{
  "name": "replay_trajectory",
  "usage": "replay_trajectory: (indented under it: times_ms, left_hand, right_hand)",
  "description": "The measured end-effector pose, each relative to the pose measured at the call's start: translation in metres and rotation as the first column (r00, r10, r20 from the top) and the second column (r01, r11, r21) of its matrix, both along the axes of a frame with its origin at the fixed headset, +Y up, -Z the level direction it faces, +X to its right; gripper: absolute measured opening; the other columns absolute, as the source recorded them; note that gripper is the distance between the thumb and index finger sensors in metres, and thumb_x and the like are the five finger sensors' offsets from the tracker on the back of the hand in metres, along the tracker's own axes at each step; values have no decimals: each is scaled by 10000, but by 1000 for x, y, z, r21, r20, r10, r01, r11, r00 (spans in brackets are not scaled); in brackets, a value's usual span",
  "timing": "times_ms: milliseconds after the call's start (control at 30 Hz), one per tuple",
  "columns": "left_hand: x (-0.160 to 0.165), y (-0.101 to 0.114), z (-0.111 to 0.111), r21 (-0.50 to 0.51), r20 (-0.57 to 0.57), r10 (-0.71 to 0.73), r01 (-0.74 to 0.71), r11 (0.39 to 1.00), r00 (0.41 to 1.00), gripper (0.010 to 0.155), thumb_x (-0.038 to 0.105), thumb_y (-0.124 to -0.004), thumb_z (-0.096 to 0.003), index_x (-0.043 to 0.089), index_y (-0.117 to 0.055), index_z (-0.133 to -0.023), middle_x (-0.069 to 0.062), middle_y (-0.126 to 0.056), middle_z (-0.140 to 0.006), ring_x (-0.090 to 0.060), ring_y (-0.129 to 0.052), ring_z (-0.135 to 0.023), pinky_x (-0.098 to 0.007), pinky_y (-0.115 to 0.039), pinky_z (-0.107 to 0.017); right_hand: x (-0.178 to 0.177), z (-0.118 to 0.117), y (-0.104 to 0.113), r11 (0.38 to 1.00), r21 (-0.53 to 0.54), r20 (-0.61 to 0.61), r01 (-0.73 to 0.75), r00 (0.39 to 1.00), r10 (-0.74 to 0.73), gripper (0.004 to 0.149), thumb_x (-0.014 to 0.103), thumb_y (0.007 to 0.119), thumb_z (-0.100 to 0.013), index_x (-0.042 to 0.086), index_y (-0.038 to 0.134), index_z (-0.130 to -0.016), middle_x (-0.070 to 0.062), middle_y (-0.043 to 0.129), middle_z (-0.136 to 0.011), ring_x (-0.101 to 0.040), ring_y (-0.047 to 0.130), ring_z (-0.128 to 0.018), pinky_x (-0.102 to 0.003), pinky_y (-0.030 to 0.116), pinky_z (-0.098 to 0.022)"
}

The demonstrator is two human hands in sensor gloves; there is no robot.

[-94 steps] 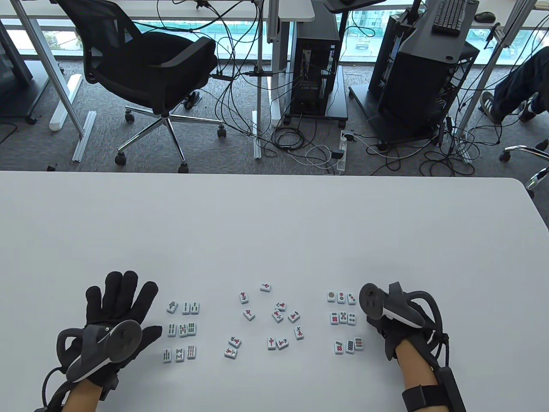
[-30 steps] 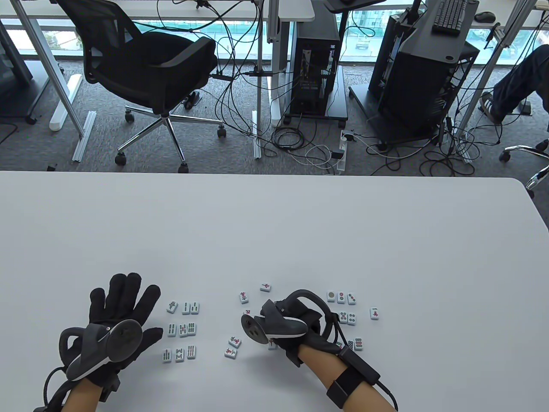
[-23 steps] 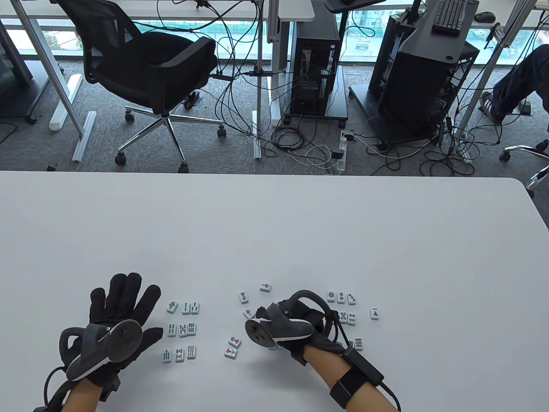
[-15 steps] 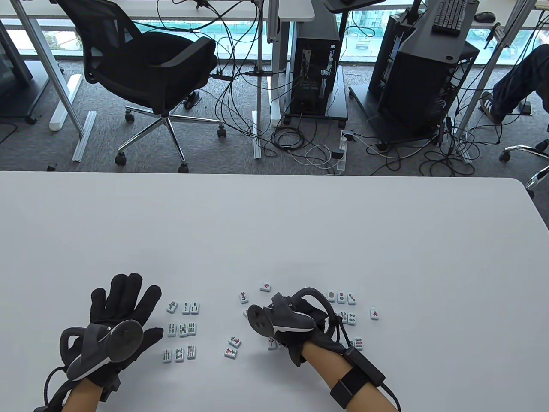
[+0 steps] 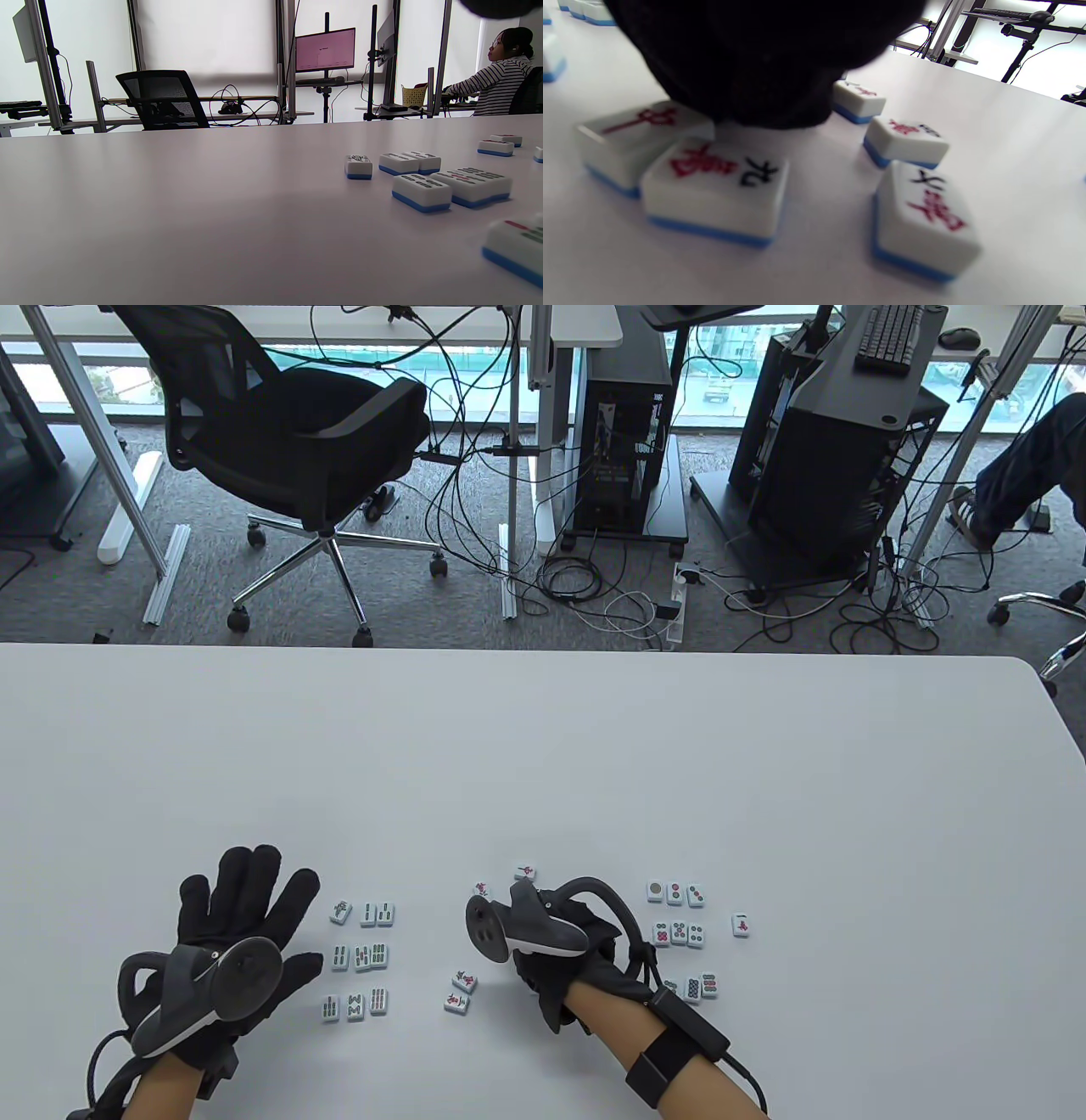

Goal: Mahjong suit sorting

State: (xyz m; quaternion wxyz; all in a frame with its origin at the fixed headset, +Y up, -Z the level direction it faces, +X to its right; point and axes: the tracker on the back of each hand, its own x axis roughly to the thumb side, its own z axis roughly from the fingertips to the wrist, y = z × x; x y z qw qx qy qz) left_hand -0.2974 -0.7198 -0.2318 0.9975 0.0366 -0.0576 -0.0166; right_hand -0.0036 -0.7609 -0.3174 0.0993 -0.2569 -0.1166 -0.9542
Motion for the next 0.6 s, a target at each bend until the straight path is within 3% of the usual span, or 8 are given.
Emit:
replay_trajectory:
  times_ms: [167, 400, 500, 600]
  left_hand:
    - [0, 0, 0, 4, 3, -4, 3, 1000, 1000, 843, 756, -619, -364, 497, -255, -1080, 134, -1, -1180, -221, -67, -1176, -571, -160, -825]
    - [-6, 4, 0, 22, -17, 26, -25, 999, 1000, 844, 756, -617, -366, 504, -237, -1076, 136, 8, -1176, -218, -63, -1175, -570, -156, -825]
    - [-7, 3, 0, 18, -21, 25, -24, 1000, 999, 843, 755, -616, -368, 504, -234, -1076, 135, 10, -1175, -220, -61, -1173, -570, -155, -824]
    - [-5, 0, 0, 7, -22, 0, 0, 1000, 1000, 843, 755, -615, -367, 504, -234, -1075, 133, 11, -1174, -220, -59, -1173, -569, -156, -825]
  right_hand:
    - [15, -3, 6, 998, -1, -45, 67, 997, -67, 563, 369, 901, -408, 25, 820, -846, -27, 960, -444, -115, 890, -135, -229, 799, -79]
    - [76, -9, 56, 961, 137, -51, 239, 971, -234, 570, 334, 910, -391, 66, 802, -882, -49, 963, -486, -146, 902, -190, -255, 809, -123]
    - [115, -11, 69, 961, 221, -33, 166, 986, -163, 570, 329, 904, -396, 81, 791, -896, -50, 961, -506, -149, 909, -204, -255, 816, -138]
    - [156, -11, 67, 968, 240, 28, 68, 997, -77, 569, 329, 896, -402, 98, 782, -910, -46, 960, -530, -147, 919, -226, -252, 829, -156]
